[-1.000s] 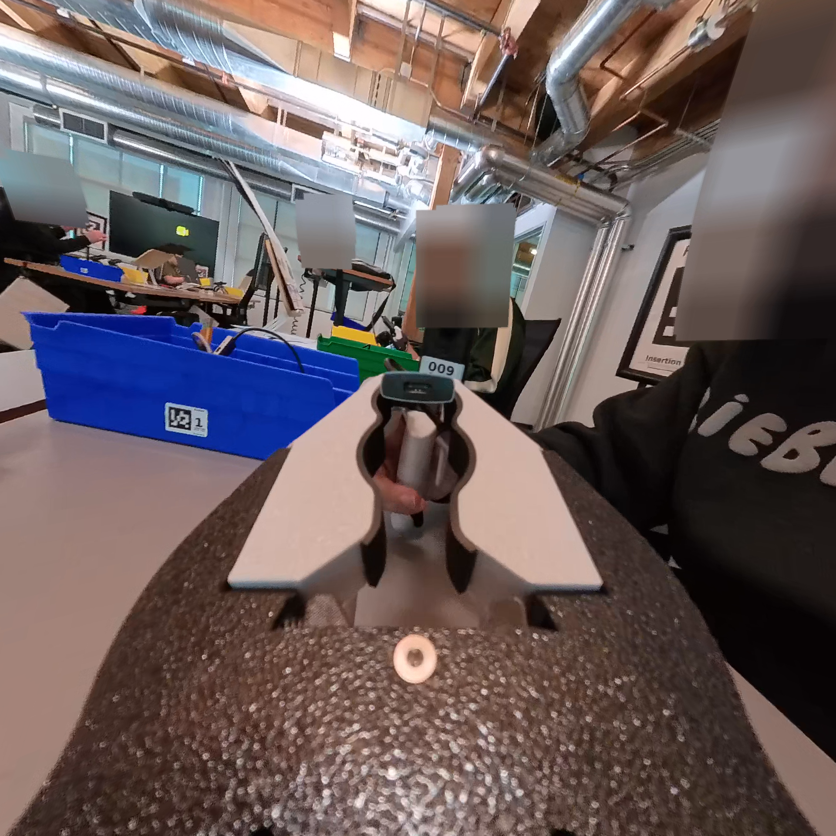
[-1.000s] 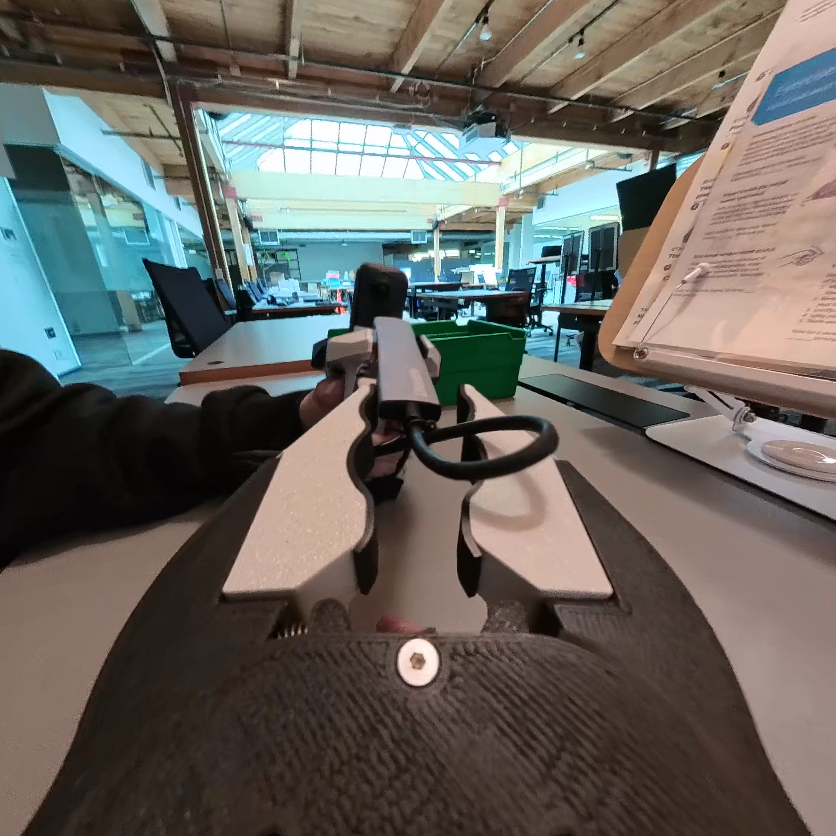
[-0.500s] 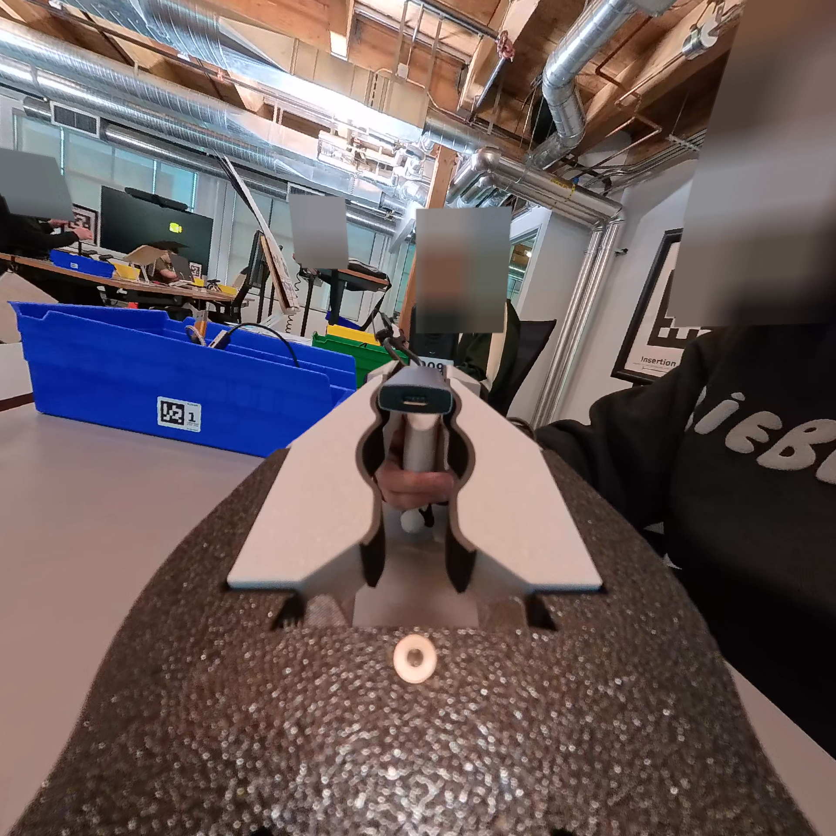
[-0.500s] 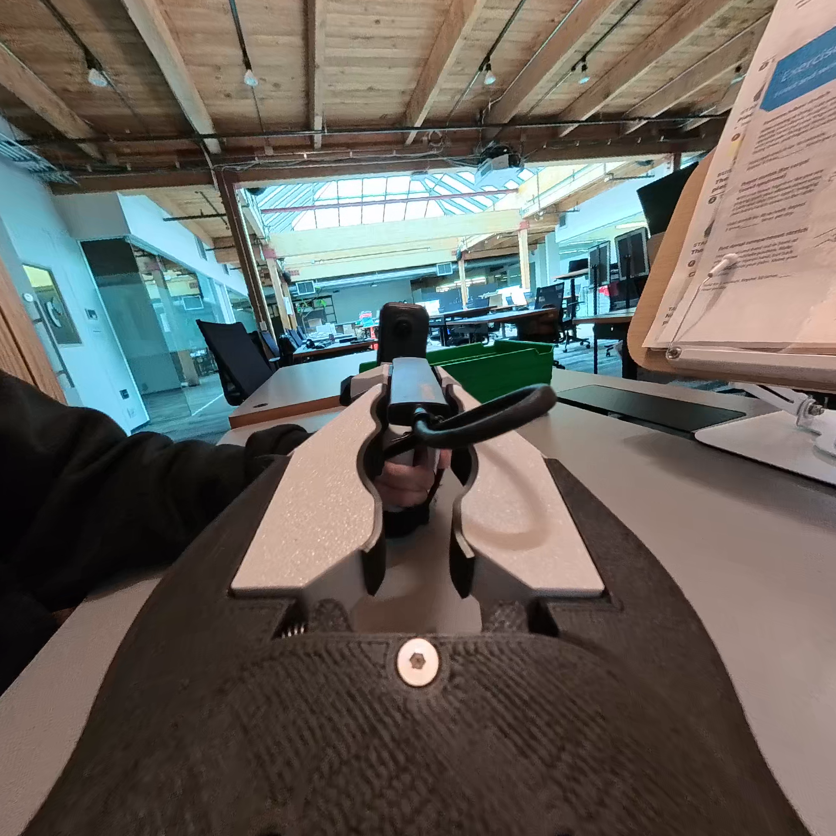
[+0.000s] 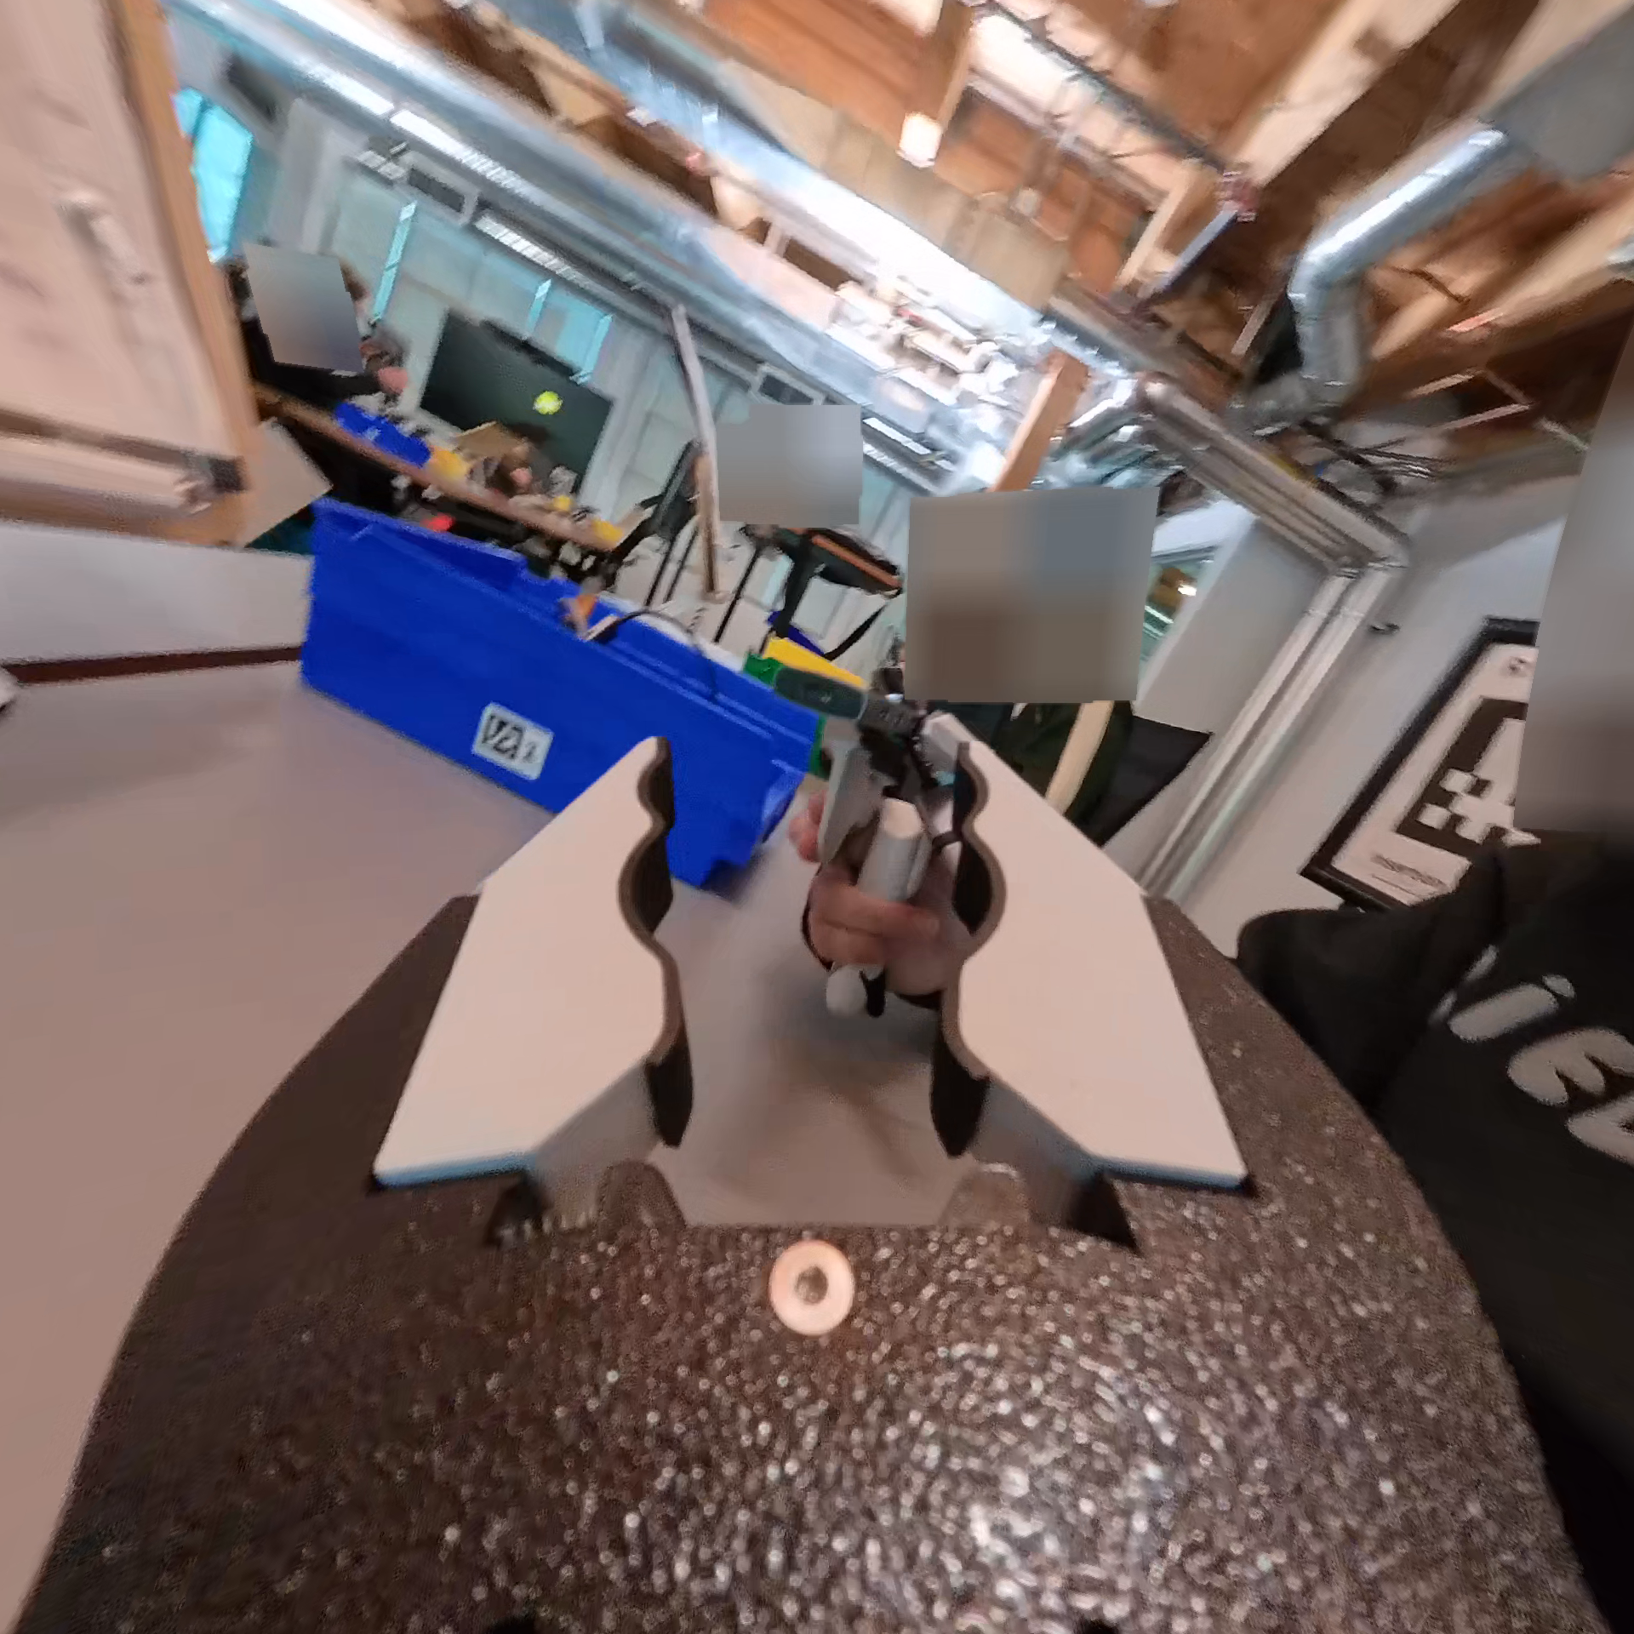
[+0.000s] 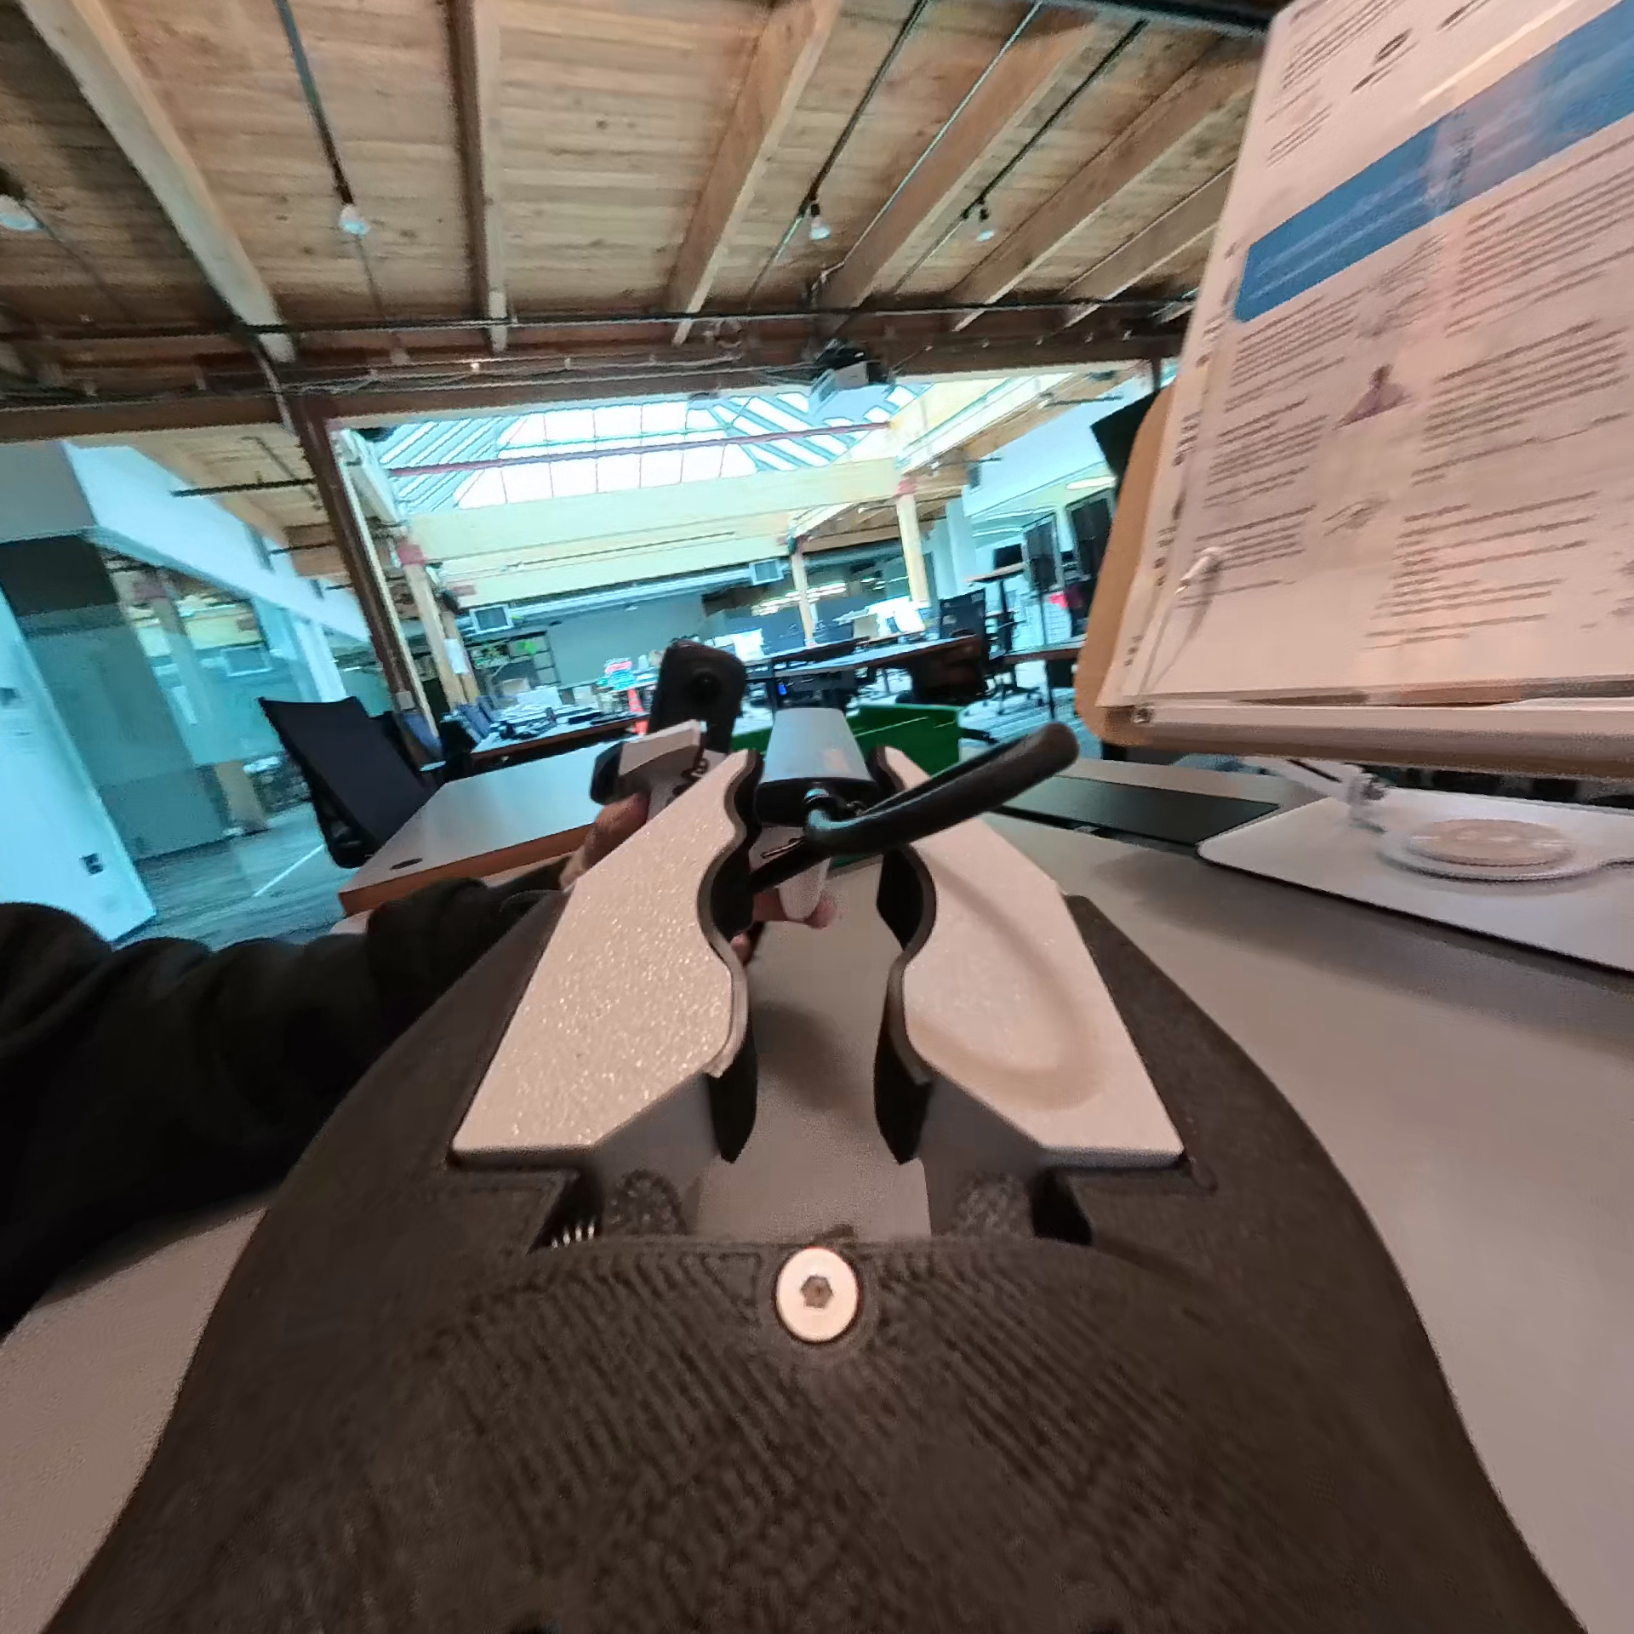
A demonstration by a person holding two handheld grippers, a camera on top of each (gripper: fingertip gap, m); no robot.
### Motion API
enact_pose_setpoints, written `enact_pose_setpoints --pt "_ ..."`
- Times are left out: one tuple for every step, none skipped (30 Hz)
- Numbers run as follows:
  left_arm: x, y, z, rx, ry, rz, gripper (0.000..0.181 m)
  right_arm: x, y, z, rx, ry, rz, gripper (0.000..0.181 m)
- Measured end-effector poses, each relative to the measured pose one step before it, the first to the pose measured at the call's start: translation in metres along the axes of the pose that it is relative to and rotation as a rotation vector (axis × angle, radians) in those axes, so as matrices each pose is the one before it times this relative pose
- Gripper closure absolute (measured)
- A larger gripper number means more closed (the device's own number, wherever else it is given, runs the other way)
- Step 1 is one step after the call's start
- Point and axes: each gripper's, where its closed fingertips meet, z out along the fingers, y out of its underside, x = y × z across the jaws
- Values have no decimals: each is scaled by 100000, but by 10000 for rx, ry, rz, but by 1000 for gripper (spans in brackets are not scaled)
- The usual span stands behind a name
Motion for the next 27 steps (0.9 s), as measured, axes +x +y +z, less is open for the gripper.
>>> enact_pose_setpoints --pt "-587 -14 -246 -170 -351 -268 117 360 -206 -224 6 154 -227 159" --pt "-360 134 -105 -208 -210 -286 117 212 46 -130 -130 95 -346 159" --pt "-233 299 44 -253 -128 -331 118 144 189 -54 -198 116 -420 159" --pt "-132 513 187 -348 -58 -372 119 24 234 11 -181 104 -427 159" --pt "-17 587 303 -349 47 -390 119 -222 268 79 -165 -12 -398 159" --pt "4 407 361 -173 91 -423 120 -303 242 145 -130 -24 -379 159" --pt "220 262 372 -32 245 -395 126 -387 291 180 -145 -59 -363 159" --pt "427 200 333 22 402 -318 139 -470 307 196 -166 -129 -321 159" --pt "447 70 263 79 415 -274 151 -396 307 199 -170 -99 -225 159" --pt "330 -43 185 147 328 -271 155 -274 195 164 -101 -40 -180 159" --pt "106 -21 118 106 166 -271 156 -214 66 100 -31 -34 -148 159" --pt "-156 98 48 -12 -27 -189 162 -97 65 50 -28 -15 -83 159" --pt "-68 25 -6 21 -7 -34 163 14 79 -9 -27 36 -63 159" --pt "100 -62 -20 75 86 -37 165 -54 106 -4 -29 -24 -61 159" --pt "65 -17 -9 37 57 -189 166 9 115 -8 -31 15 -95 159" --pt "31 -24 11 39 63 -328 168 57 132 -18 -37 68 -153 159" --pt "87 -40 33 64 134 -389 170 85 155 -5 -40 103 -143 159" --pt "23 -38 37 73 106 -367 174 145 188 11 -67 162 -164 159" --pt "-112 -85 28 98 -17 -235 174 120 101 20 -19 154 -169 158" --pt "-89 -19 24 45 -27 -131 175 59 2 1 15 86 -98 158" --pt "-43 44 -8 -17 -8 -148 175 12 -59 -1 46 35 -15 158" --pt "-15 44 0 -23 -8 -181 175 4 -98 11 64 34 -20 157" --pt "-5 30 32 8 -14 -171 175 78 -104 7 66 91 -84 156" --pt "-33 79 64 -25 -30 -139 175 -3 -50 -5 36 40 -131 155" --pt "-83 170 81 -87 -61 -123 175 -202 28 39 -12 -101 -92 157" --pt "-227 323 111 -179 -151 -104 175 -165 41 47 -3 -63 -91 157" --pt "-260 340 143 -179 -171 -92 175 -75 57 50 3 21 -181 156"
